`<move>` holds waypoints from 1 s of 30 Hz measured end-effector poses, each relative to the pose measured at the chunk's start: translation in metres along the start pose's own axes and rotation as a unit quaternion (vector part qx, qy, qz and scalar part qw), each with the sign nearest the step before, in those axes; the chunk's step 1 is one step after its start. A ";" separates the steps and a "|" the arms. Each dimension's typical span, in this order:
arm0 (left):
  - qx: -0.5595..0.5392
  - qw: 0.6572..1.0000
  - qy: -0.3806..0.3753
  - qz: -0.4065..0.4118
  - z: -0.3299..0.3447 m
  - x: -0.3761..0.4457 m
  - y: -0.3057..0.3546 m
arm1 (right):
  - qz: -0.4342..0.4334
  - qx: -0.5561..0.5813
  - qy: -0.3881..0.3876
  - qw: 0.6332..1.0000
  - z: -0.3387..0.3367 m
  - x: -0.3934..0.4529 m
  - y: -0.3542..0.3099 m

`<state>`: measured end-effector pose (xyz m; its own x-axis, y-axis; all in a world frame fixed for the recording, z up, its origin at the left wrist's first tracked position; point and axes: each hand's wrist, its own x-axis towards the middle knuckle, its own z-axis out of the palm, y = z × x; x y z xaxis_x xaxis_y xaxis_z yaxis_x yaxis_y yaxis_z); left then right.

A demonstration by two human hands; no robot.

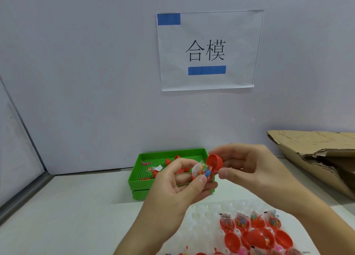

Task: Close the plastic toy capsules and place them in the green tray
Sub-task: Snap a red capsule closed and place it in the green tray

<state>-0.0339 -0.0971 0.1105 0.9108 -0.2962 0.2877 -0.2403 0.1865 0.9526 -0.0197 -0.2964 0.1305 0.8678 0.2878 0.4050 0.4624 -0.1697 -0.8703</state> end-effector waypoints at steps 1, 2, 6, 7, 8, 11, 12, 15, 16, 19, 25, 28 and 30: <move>-0.004 1.000 0.000 0.001 0.000 0.000 0.000 | -0.002 -0.005 -0.003 1.000 -0.001 0.000 -0.001; -0.005 1.000 -0.002 0.002 0.000 0.000 -0.001 | -0.003 -0.013 -0.002 1.000 -0.001 -0.001 -0.002; 0.020 1.000 -0.018 0.005 0.003 0.000 -0.001 | -0.025 -0.076 0.023 0.997 -0.002 -0.003 -0.005; 0.027 0.999 -0.021 0.005 0.004 0.000 -0.002 | -0.033 -0.093 0.017 0.995 -0.001 -0.004 -0.006; 0.031 0.999 -0.023 0.006 0.004 0.000 -0.002 | -0.042 -0.112 0.007 0.993 -0.001 -0.005 -0.007; 0.041 0.999 -0.031 0.007 0.003 0.000 -0.001 | -0.066 -0.156 -0.020 0.985 -0.001 -0.006 -0.010; 0.046 0.998 -0.034 0.007 0.003 0.000 -0.001 | -0.074 -0.171 -0.019 0.982 -0.001 -0.005 -0.011; 0.055 0.998 -0.042 0.003 0.003 0.000 -0.001 | -0.089 -0.200 -0.002 0.976 0.000 -0.005 -0.012; 0.055 0.998 -0.041 0.000 0.003 0.000 -0.002 | -0.089 -0.201 -0.001 0.976 -0.001 -0.005 -0.013; 0.054 0.998 -0.036 -0.004 0.002 0.000 -0.002 | -0.084 -0.190 0.002 0.978 -0.002 -0.006 -0.015; 0.065 0.997 -0.042 -0.014 0.002 0.000 -0.004 | -0.104 -0.271 0.027 0.956 0.000 -0.005 -0.020; 0.071 0.996 -0.049 -0.021 0.003 0.000 -0.004 | -0.133 -0.348 0.031 0.928 0.002 -0.006 -0.022; 0.070 0.996 -0.054 -0.025 0.004 0.000 -0.003 | -0.152 -0.381 0.022 0.912 0.004 -0.007 -0.023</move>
<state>-0.0342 -0.1012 0.1077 0.8829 -0.4025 0.2418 -0.2477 0.0381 0.9681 -0.0373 -0.2910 0.1471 0.6778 0.3954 0.6199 0.6598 -0.6992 -0.2753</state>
